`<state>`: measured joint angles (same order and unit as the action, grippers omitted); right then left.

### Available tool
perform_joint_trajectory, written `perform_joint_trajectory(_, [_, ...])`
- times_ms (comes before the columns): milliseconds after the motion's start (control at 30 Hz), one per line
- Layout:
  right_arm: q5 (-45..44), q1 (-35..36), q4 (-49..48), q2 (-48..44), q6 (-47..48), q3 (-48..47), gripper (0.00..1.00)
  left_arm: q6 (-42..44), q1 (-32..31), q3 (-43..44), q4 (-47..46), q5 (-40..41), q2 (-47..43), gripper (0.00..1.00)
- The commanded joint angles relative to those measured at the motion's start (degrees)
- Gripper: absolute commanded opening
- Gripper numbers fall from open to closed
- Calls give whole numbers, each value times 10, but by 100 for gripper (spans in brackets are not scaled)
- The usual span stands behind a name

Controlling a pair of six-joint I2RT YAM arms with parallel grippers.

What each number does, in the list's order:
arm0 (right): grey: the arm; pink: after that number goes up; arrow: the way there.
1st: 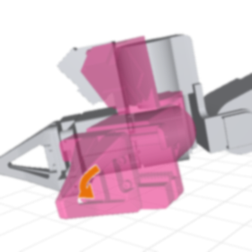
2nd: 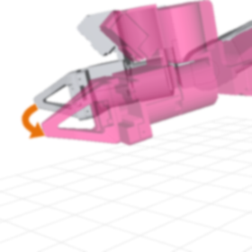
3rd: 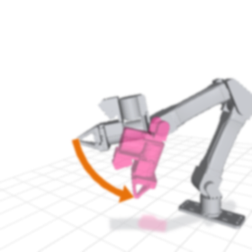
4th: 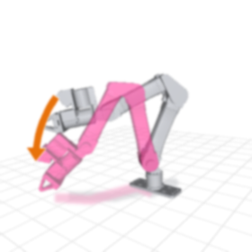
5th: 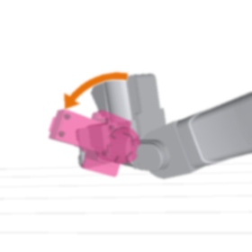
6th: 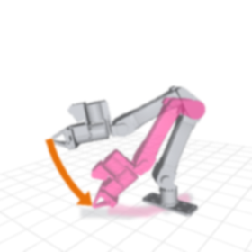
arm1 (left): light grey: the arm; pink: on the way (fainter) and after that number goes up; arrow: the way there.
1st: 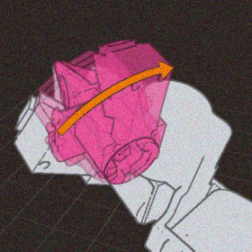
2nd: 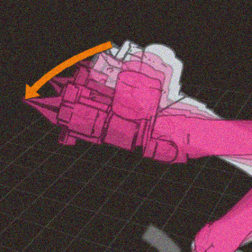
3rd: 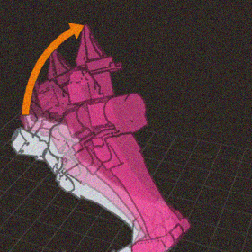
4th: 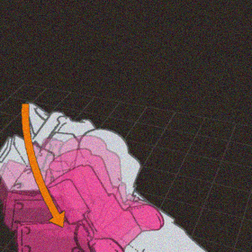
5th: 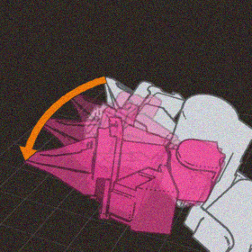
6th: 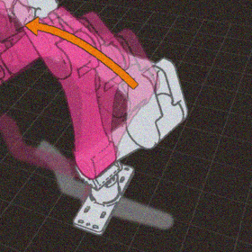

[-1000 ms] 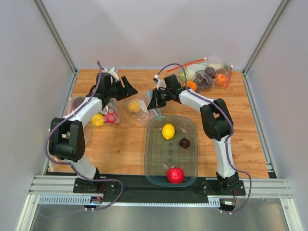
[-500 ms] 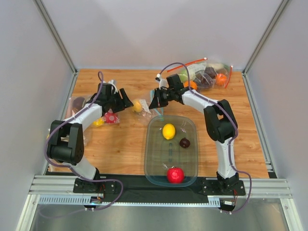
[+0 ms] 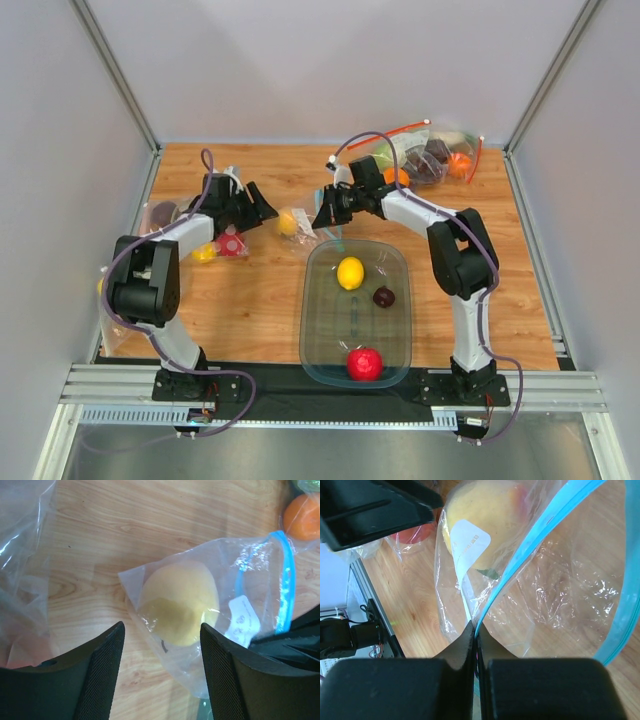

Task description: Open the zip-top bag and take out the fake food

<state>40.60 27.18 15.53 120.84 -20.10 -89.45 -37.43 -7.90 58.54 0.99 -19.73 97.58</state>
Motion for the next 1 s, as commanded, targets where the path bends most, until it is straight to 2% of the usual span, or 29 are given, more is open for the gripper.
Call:
perform_joint_trajectory(0, [4,-1,-23,-37,4,4,0,-29,6,17,-46,-41,30,68])
perform_joint_trajectory(367, [17,-2,-36,-37,-8,14,0,-53,6,15,-79,-47,70,65])
perform_joint_trajectory(467, [18,-1,-38,-37,-10,17,0,-59,6,25,-87,-56,88,57])
perform_joint_trajectory(500, [19,-1,-38,-36,-10,18,0,-60,5,30,-88,-61,96,51])
perform_joint_trajectory(600, [24,-1,-44,-34,-16,22,0,-63,6,32,-93,-65,108,41])
perform_joint_trajectory(833, [30,0,-49,-33,-21,25,0,-69,5,39,-104,-71,119,24])
perform_joint_trajectory(867, [30,1,-49,-33,-21,25,0,-68,5,41,-105,-73,121,18])
perform_joint_trajectory(933, [31,0,-49,-32,-20,25,0,-66,6,42,-105,-74,121,12])
perform_joint_trajectory(967, [31,0,-48,-32,-21,26,0,-65,6,42,-106,-77,122,5])
